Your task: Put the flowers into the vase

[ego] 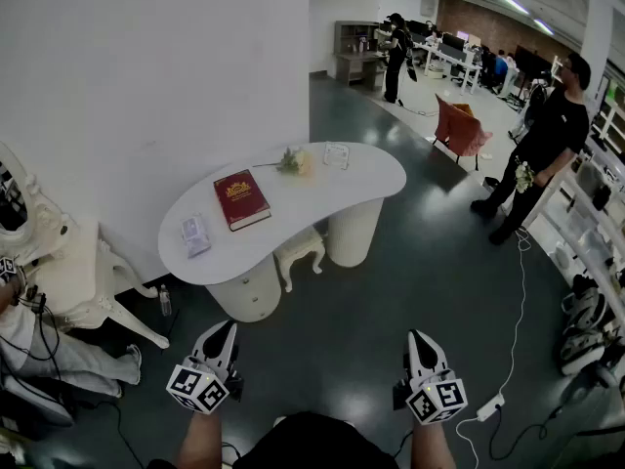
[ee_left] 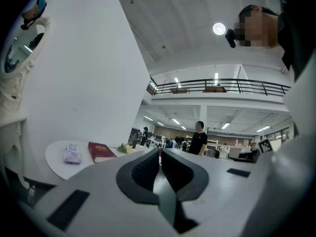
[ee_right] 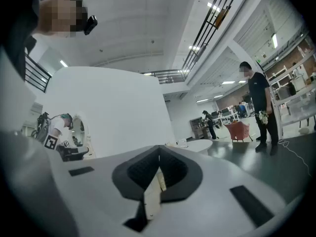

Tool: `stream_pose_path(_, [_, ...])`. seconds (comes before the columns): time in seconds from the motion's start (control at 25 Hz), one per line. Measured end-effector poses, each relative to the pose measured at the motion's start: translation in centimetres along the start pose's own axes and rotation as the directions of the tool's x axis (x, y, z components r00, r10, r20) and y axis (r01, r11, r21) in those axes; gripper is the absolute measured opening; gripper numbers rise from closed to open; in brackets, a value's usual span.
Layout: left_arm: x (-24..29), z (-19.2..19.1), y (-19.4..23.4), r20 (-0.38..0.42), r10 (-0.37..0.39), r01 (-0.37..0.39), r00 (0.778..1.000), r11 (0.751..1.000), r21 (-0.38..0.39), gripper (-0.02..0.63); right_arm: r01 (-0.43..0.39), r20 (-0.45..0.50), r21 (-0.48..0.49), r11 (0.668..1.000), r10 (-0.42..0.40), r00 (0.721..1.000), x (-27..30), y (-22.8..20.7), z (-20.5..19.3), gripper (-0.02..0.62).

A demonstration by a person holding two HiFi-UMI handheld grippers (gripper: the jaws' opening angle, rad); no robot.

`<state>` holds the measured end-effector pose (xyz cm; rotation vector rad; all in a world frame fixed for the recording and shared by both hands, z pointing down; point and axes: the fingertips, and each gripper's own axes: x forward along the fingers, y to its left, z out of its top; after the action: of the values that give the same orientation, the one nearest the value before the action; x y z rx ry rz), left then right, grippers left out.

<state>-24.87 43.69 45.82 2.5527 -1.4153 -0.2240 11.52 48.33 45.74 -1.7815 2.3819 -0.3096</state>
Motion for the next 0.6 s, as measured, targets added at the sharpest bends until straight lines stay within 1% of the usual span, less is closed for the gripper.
stream_pose_path(0.12, [-0.2,-1.2,0.1,-0.031,-0.012,0.011,0.999,1.0,-0.02,0.022,-0.017,-0.017,-0.014,1.0,0.017,1.0,0.7,1.0,-0.6,0.023])
stream_pose_path(0.24, [-0.7,-2.0,0.5,-0.056,-0.024,0.023,0.998,1.0,-0.016,0.022,-0.027,-0.037,-0.036,0.999,0.026,0.999,1.4,1.8,-1.2,0.023])
stream_pose_path(0.44, [-1.5,-1.0,1.3,-0.055,-0.016,0.015,0.998,1.0,-0.013,0.023,-0.018,-0.039,-0.016,1.0,0.017,0.999,1.4,2.5,-1.6,0.023])
stream_pose_path(0.6, [-2.6,-0.6,1.8,-0.04,-0.048,0.048,0.998,0.999,0.0,0.023,-0.032,-0.034,0.018,0.999,0.033,0.999,1.4,4.1,-2.1,0.023])
